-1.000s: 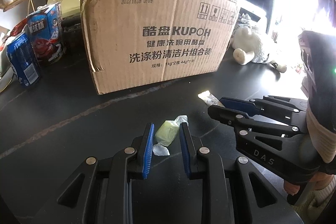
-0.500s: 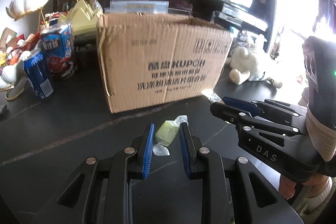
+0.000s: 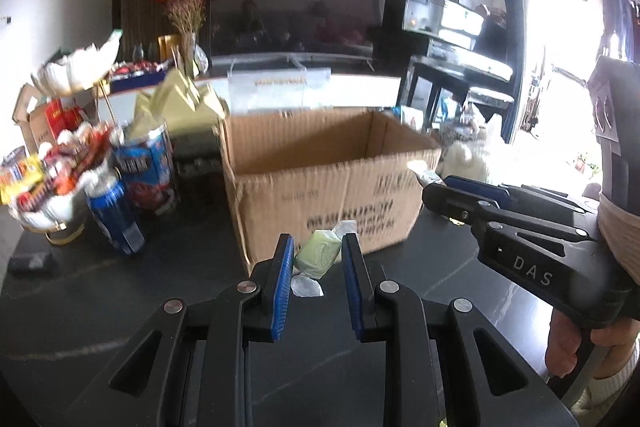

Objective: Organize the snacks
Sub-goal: 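Carry both small candies into the cardboard box and open both grippers, then move the left gripper back to the green-yellow candy packet on the table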

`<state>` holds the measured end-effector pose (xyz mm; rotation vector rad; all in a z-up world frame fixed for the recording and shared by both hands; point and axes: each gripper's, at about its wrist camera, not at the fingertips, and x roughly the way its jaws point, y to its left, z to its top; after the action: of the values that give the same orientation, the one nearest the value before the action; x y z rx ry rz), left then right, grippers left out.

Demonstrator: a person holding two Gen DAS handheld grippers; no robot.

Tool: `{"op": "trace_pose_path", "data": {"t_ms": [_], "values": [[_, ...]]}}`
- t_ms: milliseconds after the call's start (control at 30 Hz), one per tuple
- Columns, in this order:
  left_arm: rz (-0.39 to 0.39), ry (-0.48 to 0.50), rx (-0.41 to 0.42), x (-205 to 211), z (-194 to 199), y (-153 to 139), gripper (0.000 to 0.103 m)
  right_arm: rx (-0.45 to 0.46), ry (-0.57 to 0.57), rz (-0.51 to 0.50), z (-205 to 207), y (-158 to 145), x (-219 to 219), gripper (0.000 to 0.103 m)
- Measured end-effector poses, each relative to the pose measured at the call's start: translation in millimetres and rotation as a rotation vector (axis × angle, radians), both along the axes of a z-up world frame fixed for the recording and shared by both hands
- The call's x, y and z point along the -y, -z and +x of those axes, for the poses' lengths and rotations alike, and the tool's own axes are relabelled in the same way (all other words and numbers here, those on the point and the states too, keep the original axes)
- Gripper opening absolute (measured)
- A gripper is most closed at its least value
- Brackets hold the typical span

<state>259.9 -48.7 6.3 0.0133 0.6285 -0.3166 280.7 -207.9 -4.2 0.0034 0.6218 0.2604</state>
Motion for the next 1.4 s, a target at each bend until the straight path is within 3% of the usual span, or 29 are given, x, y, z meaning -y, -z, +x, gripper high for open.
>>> {"op": "trace_pose_path", "data": {"t_ms": [267, 400, 600, 900, 967, 1000, 1200, 1400], "values": [[0.015, -0.007, 0.069, -6, 6, -50, 0.025, 0.038, 0.004, 0.005, 5, -44, -6, 0.021], [0.009, -0.019, 0.062, -9, 26, -63, 0.025, 0.029, 0.009, -0.002, 23, -58, -9, 0.021], [0.024, -0.042, 0.045, -9, 60, -67, 0.025, 0.008, 0.027, -0.011, 55, -67, -6, 0.021], [0.002, -0.049, -0.047, -2, 115, -55, 0.026, -0.026, 0.04, -0.034, 98, -61, -4, 0.021], [0.006, -0.07, -0.05, -3, 121, -53, 0.038, -0.05, 0.059, -0.037, 106, -56, -1, 0.028], [0.019, -0.083, -0.042, -3, 121, -51, 0.038, -0.068, 0.078, -0.034, 110, -53, 2, 0.037], [0.078, -0.097, -0.03, -2, 100, -42, 0.04, -0.077, 0.1, -0.042, 94, -43, 10, 0.043], [0.07, -0.053, -0.007, 1, 59, -52, 0.043, -0.051, 0.093, -0.045, 55, -48, 12, 0.046]]}}
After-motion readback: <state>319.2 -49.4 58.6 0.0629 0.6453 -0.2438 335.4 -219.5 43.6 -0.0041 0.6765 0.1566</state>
